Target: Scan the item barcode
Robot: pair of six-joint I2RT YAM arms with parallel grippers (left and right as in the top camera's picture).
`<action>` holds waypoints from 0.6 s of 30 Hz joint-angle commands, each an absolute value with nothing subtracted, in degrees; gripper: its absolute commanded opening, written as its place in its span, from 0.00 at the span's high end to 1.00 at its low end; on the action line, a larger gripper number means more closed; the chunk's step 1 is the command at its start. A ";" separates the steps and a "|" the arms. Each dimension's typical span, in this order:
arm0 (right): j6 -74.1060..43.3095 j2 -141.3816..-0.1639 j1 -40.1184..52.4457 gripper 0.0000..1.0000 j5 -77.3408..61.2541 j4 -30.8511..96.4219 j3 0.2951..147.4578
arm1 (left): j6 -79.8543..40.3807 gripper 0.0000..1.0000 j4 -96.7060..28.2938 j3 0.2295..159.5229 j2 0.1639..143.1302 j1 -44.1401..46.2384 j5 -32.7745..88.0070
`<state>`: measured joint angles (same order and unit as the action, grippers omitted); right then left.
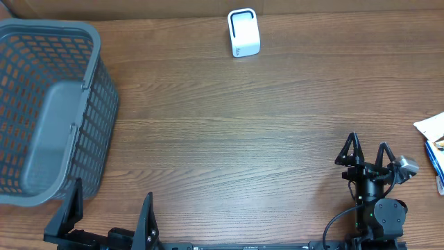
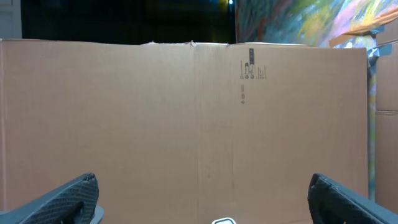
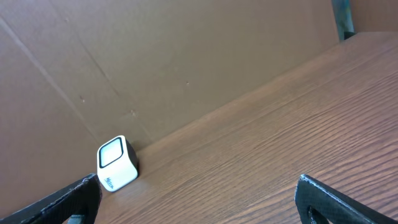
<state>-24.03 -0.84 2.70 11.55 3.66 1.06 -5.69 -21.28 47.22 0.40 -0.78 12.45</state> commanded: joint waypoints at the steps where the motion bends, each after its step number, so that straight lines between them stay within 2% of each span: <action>1: -24.45 -0.16 2.46 0.00 11.94 3.53 0.45 | -6.20 0.00 -21.19 46.96 0.23 -0.71 12.93; 15: -24.43 -0.16 2.46 0.00 11.97 3.51 0.47 | -6.22 0.00 -20.97 46.96 0.23 -0.69 12.93; 18: -21.02 -0.16 2.44 0.00 14.17 3.31 0.47 | -6.22 0.01 -21.10 46.96 0.23 -0.69 12.93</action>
